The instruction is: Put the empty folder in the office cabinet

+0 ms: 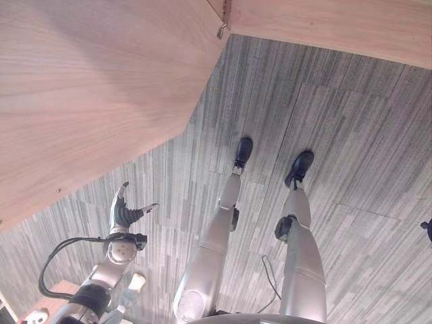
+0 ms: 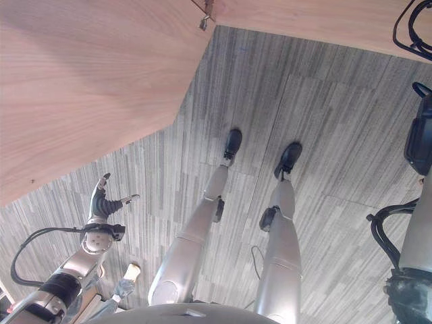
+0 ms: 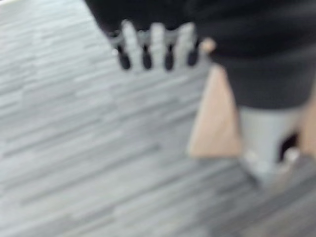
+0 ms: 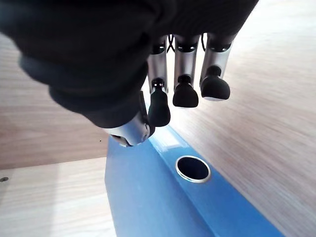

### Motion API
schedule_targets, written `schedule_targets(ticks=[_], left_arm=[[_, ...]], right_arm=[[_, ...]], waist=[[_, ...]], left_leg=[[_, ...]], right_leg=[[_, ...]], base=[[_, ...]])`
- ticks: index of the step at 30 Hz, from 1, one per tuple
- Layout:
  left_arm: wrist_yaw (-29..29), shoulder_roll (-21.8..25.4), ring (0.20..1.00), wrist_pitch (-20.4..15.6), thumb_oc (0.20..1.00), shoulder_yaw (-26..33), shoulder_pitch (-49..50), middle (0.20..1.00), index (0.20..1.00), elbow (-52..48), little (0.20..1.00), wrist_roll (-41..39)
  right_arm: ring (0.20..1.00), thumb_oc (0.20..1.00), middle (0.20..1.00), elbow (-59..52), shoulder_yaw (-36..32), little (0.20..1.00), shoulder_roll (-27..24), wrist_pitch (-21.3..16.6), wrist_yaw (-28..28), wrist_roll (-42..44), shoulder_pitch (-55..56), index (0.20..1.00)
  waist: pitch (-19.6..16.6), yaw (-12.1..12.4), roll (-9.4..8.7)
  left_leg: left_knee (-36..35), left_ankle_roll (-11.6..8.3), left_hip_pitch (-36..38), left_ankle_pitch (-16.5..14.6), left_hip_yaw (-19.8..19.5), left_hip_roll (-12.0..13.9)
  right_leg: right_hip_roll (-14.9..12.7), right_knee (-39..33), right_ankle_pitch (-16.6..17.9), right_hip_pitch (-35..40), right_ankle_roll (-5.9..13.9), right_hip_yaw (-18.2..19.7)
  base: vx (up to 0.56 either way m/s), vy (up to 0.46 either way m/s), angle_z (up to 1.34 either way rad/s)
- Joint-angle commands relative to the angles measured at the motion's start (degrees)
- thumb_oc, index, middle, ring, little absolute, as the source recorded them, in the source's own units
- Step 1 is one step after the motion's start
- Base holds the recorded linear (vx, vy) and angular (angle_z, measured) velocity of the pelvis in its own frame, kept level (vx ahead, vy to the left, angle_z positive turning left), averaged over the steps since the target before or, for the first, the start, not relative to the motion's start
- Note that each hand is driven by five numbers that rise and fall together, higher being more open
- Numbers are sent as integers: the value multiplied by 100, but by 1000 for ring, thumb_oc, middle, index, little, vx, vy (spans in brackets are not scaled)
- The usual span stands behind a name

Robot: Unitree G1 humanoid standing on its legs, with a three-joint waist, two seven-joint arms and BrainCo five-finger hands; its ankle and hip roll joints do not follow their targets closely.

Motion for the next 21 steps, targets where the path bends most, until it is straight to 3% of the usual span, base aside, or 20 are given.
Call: schedule_targets(ticks=[1,4,5,7,8,9,17,21], left_arm=[[164,39,1000,1,1000,2,151,1000,1000,399,1000,-160],[160,37,1000,0,1000,2,149,1000,1000,400,1000,-163],[20,151,1000,-83,1000,75,234,1000,1000,333,1000,-237],[-37,168,1000,-96,1000,83,283,1000,1000,297,1000,-281],[-68,181,1000,-105,1000,73,309,1000,1000,271,1000,-315],[-103,191,1000,-111,1000,65,318,1000,1000,248,1000,-326],[-398,357,1000,-90,1000,57,508,1000,1000,39,1000,-374],[-465,337,1000,-56,1000,49,553,1000,1000,60,1000,-392]], right_arm=[[200,200,200,-132,592,200,0,-287,396,-14,539,200],[200,200,200,-115,602,200,-5,-286,420,2,529,200],[200,200,200,-273,1044,200,35,-97,1076,-45,526,200],[200,200,200,-281,1152,200,42,-59,1263,-41,524,200],[200,200,200,-263,1183,200,67,-58,1332,-19,532,200],[200,200,200,-253,1223,200,80,-60,1389,-11,513,200],[200,200,200,-68,1431,200,73,179,1932,54,529,200],[200,200,200,44,1394,200,24,161,1897,-23,516,200]], waist=[[-395,246,-363],[-396,246,-360],[-416,316,-378],[-405,340,-372],[-369,355,-361],[-409,378,-367],[-459,487,-333],[-472,502,-333]], left_leg=[[-116,-665,385,-759,390,501],[-116,-666,382,-758,389,501],[-116,-700,406,-871,382,542],[-116,-708,372,-857,385,552],[-116,-699,308,-719,395,540],[-116,-713,344,-839,383,558],[-116,-725,319,-825,360,559],[-116,-721,315,-823,358,561]], right_leg=[[-613,-429,-447,578,814,374],[-613,-429,-446,575,814,373],[-604,-429,-576,590,843,410],[-604,-429,-572,557,839,412],[-616,-429,-445,493,810,374],[-603,-429,-573,535,840,408],[-593,-429,-588,531,830,380],[-593,-429,-604,533,830,386]], base=[[0,0,0],[25,-16,0],[76,-47,0],[11,-25,0],[0,0,0],[0,0,0],[10,-5,1],[0,0,0]])
